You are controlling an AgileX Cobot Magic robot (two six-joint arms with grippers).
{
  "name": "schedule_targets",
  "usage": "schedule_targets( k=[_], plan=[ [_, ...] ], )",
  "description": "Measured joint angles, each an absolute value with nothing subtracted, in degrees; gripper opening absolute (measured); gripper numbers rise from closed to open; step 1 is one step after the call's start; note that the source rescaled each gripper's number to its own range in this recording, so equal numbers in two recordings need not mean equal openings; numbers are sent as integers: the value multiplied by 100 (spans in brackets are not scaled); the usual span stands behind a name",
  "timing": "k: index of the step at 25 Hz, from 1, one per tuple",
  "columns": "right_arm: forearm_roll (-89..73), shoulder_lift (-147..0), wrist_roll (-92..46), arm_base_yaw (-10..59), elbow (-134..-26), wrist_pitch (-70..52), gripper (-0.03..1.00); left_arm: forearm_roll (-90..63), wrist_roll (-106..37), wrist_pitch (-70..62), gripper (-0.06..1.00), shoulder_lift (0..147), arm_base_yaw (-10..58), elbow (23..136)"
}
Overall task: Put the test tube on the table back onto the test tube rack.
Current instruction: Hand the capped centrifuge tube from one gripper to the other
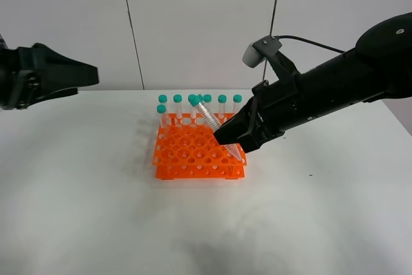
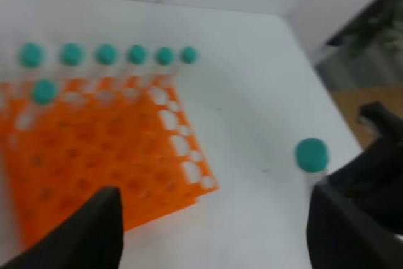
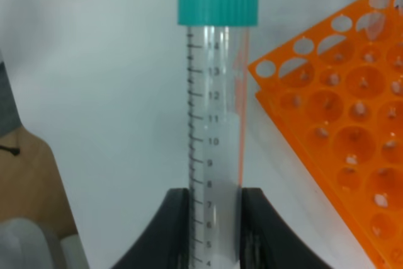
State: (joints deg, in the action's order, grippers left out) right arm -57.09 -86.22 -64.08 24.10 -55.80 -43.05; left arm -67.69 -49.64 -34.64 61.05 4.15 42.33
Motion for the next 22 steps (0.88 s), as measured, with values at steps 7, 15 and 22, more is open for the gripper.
schedule_targets(
  k=[7, 15, 22],
  plan=[
    [-5801, -8622, -6408, 2410, -5580, -4420, 2, -8682, -6303, -2793, 100, 7246, 1660, 4233],
    [-5814, -8622, -6408, 2410, -5580, -4534, 2, -9822, -7245, -2676, 100, 7961, 2310, 4275],
    [-5834, -8622, -6408, 2410, -5580, -4729, 2, -9886, -7286, -2741, 100, 8022, 2341, 4463]
  ],
)
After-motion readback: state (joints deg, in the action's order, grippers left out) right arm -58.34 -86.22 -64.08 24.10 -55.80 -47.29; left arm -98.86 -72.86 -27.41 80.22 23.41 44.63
